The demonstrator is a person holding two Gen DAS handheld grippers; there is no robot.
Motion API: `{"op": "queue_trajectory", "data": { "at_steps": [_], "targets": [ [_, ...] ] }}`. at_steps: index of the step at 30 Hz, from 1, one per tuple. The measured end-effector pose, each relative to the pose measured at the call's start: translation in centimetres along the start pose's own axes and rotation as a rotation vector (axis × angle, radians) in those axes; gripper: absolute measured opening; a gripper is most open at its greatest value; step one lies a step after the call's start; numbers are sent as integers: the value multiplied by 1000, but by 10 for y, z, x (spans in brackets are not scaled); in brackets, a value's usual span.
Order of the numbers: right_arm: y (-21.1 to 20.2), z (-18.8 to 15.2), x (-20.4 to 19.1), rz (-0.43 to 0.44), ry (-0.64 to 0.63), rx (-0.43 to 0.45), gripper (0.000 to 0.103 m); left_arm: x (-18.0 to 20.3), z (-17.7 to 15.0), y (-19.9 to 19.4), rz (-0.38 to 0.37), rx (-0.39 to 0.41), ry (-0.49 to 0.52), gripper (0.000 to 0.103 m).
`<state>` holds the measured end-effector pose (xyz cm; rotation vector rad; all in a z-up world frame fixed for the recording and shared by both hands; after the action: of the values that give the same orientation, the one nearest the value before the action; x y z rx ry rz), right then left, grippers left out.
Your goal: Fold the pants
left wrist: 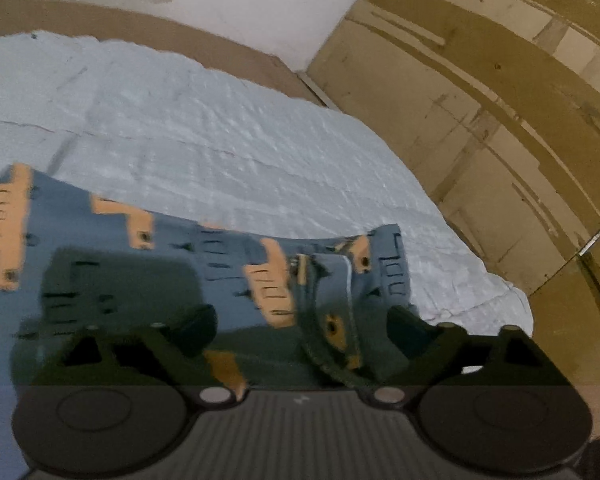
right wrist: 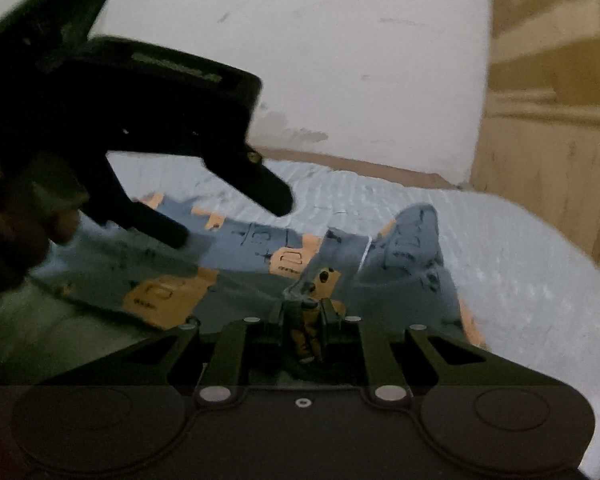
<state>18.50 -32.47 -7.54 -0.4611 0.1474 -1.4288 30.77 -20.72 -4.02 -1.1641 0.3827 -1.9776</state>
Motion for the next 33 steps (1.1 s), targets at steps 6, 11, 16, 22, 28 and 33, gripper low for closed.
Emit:
{"op": "queue_trajectory", "data": {
  "at_steps": [6,11,16,22,28,33],
  "targets": [
    [-6,-7,8,22,130,51,16,7,1,36,16,-30,-39,72],
    [-14,-15,31,99,350,98,16,8,1,44,21,-24,-70,59],
    [-16,-17,32,118,384,98,16,9,1,49,36,-11,-107,30],
    [-18,-16,22,104,348,90,16,10,0,50,54,10,-97,18],
    [-13,-18,26,97,334,87,16,13,0,47,59,18,-78,11],
    [-15,-18,23,81,309,96,16,21,0,39,64,44,-58,10]
  ]
}}
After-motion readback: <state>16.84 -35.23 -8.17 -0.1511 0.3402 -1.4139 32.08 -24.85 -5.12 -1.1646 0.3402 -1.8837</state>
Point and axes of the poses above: each gripper's, at about its wrist camera, not at the fingertips, and y roughly the way its jaws point, x to its right, z to its top, the point moved 3 cm from there along y, roughly the way its jaws point, and after that the axes turned 8 degrees about -y, right-handed, at the moved point
